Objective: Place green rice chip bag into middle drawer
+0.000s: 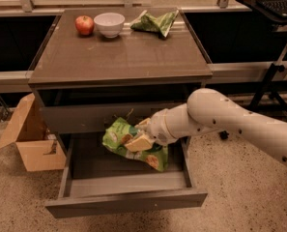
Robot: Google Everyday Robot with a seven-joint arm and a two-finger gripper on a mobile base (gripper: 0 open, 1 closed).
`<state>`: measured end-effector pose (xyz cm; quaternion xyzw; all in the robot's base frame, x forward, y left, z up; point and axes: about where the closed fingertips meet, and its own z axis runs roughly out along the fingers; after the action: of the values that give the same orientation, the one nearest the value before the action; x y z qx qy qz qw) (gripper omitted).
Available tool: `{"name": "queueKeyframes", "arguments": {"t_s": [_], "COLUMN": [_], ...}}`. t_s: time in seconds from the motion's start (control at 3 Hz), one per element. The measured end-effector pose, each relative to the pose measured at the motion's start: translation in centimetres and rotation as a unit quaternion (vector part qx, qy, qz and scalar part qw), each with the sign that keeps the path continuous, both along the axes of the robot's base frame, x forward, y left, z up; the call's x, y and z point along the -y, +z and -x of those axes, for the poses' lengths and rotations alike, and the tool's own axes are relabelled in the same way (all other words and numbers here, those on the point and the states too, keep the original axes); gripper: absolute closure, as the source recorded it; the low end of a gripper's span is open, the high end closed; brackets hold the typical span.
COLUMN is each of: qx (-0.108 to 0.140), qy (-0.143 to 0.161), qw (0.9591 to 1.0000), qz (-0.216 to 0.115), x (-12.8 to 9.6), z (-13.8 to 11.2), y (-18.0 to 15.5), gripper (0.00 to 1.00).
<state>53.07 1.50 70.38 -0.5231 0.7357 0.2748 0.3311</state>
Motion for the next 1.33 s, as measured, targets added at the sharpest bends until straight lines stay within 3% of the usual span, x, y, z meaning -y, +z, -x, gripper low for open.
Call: {"name": "queueKeyframes", "arguments": {"t_s": [0.33, 1.0, 1.33], "qx": [-0.031, -0.053, -0.062], "qy": [-0.016, -0.034, -0.057], "qw": [0.9994, 0.998, 0.9964], "qz": [0.004, 0.002, 0.009], "x": [1.0, 1.8, 3.0], "z": [0.2, -0.2, -1.3], "y": [-3.3, -5.5, -9.7], "gripper": [1.0, 1.0, 1.0]}}
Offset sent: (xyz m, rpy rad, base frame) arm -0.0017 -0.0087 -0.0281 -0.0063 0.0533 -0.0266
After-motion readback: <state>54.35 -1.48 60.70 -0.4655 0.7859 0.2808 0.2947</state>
